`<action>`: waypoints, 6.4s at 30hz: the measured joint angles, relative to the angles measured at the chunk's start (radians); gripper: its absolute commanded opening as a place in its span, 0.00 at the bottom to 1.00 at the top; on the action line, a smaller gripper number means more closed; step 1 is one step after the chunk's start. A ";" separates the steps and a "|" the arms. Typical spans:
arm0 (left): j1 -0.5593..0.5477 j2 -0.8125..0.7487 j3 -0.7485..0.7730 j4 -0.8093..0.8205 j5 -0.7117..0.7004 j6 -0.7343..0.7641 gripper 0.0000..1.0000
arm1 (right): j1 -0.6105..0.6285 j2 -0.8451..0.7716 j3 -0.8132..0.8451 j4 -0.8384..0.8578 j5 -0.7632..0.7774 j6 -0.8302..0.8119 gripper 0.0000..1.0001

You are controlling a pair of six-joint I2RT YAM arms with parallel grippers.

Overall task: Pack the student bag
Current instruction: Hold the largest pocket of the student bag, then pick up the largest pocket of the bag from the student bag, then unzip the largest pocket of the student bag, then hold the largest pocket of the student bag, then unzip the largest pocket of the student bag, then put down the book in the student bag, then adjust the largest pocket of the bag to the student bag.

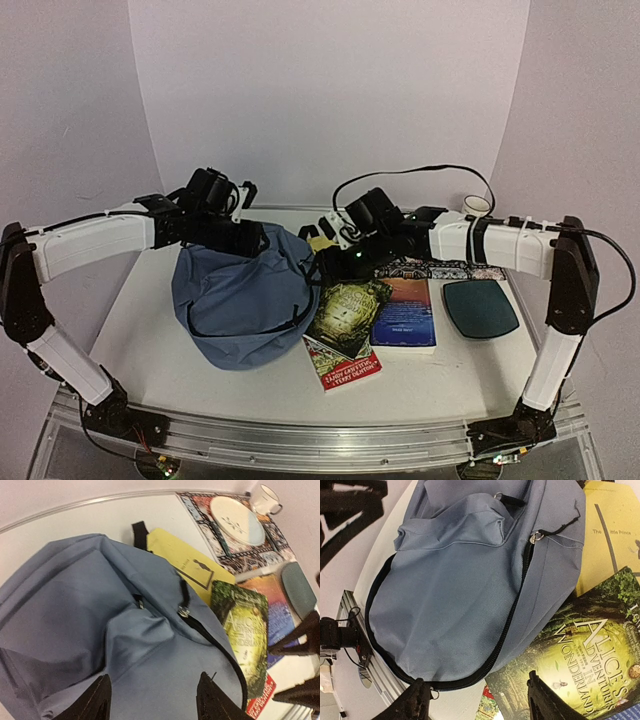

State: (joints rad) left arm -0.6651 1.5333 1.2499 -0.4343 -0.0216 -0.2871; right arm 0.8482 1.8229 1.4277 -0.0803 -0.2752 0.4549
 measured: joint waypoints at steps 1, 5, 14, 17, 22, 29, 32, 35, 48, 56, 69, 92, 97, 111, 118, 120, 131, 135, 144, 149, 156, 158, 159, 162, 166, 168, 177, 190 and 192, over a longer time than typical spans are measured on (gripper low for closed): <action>-0.017 -0.012 -0.015 -0.002 0.029 -0.008 0.61 | -0.003 0.000 -0.006 0.005 -0.005 0.021 0.66; -0.078 -0.029 -0.047 -0.002 0.099 -0.036 0.62 | -0.007 0.004 -0.026 0.031 -0.019 0.098 0.62; -0.203 -0.032 -0.085 -0.003 0.208 -0.097 0.64 | -0.008 0.091 -0.066 0.152 -0.068 0.258 0.53; -0.226 -0.032 -0.088 -0.003 0.215 -0.109 0.64 | -0.008 0.127 -0.071 0.188 -0.089 0.299 0.46; -0.259 -0.029 -0.094 -0.003 0.228 -0.115 0.64 | -0.008 0.160 -0.074 0.236 -0.119 0.344 0.33; -0.284 0.018 -0.094 -0.004 0.232 -0.114 0.60 | -0.008 0.161 -0.074 0.257 -0.128 0.367 0.22; -0.289 0.042 -0.094 -0.007 0.229 -0.110 0.54 | -0.008 0.161 -0.074 0.261 -0.129 0.372 0.20; -0.296 0.063 -0.094 -0.012 0.227 -0.105 0.39 | -0.008 0.161 -0.074 0.262 -0.129 0.373 0.17; -0.305 0.051 -0.093 -0.084 0.182 -0.079 0.00 | -0.029 0.171 -0.036 0.239 -0.133 0.351 0.00; -0.303 -0.182 -0.162 -0.177 0.085 -0.111 0.00 | -0.149 0.193 0.116 0.112 -0.150 0.257 0.00; -0.304 -0.155 -0.134 -0.218 0.068 -0.148 0.00 | -0.197 0.268 0.225 0.039 -0.127 0.272 0.51; -0.305 -0.011 -0.016 -0.077 0.182 -0.049 0.00 | 0.050 -0.024 -0.126 0.074 0.100 0.568 0.09; -0.305 -0.071 -0.121 -0.052 0.139 -0.055 0.00 | 0.049 -0.029 -0.126 0.072 0.120 0.559 0.00; -0.027 -0.171 -0.377 -0.115 -0.040 -0.225 0.00 | -0.071 -0.064 -0.079 0.005 0.035 0.451 0.00; 0.009 -0.144 -0.388 -0.134 -0.042 -0.290 0.11 | -0.058 -0.057 -0.034 -0.009 -0.029 0.418 0.00; 0.013 -0.145 -0.388 -0.144 -0.043 -0.282 0.22 | -0.046 -0.043 -0.017 -0.008 -0.033 0.413 0.00; 0.025 -0.233 -0.264 -0.149 -0.014 -0.150 0.68 | -0.024 0.010 0.010 -0.028 -0.004 0.383 0.56; 0.025 -0.232 -0.206 -0.138 0.018 -0.117 0.71 | -0.050 0.008 0.032 -0.066 0.028 0.345 0.64; 0.024 -0.124 -0.095 -0.083 0.157 -0.064 0.74 | -0.114 0.003 0.084 -0.129 0.093 0.299 0.66; -0.003 -0.035 -0.061 -0.043 0.213 -0.055 0.74 | -0.112 0.007 0.127 -0.130 0.084 0.299 0.64; -0.079 0.047 -0.038 -0.004 0.236 -0.053 0.74 | -0.112 0.042 0.137 -0.132 0.083 0.320 0.64; -0.093 0.060 -0.034 -0.001 0.237 -0.053 0.75 | -0.112 0.051 0.137 -0.131 0.079 0.329 0.63; -0.104 0.071 -0.027 0.000 0.237 -0.052 0.75 | -0.110 0.060 0.137 -0.129 0.073 0.333 0.63; -0.121 0.088 -0.021 0.017 0.236 -0.052 0.75 | -0.108 0.077 0.136 -0.124 0.063 0.345 0.63; -0.142 0.112 -0.014 0.034 0.236 -0.052 0.75 | -0.101 0.105 0.136 -0.111 0.047 0.357 0.61; -0.147 0.118 -0.014 0.039 0.236 -0.052 0.75 | -0.098 0.113 0.136 -0.109 0.042 0.360 0.60; -0.159 0.124 -0.014 0.079 0.235 -0.055 0.75 | -0.085 0.139 0.158 -0.074 -0.006 0.371 0.59; -0.161 0.179 -0.015 0.189 0.235 -0.164 0.67 | -0.072 0.174 0.191 -0.043 -0.025 0.384 0.58; -0.161 0.197 -0.015 0.194 0.235 -0.181 0.63 | -0.072 0.174 0.191 -0.043 -0.024 0.384 0.58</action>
State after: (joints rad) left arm -0.8261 1.7306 1.2350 -0.2405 0.2134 -0.4683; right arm 0.7761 1.9972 1.6188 -0.1234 -0.2996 0.8391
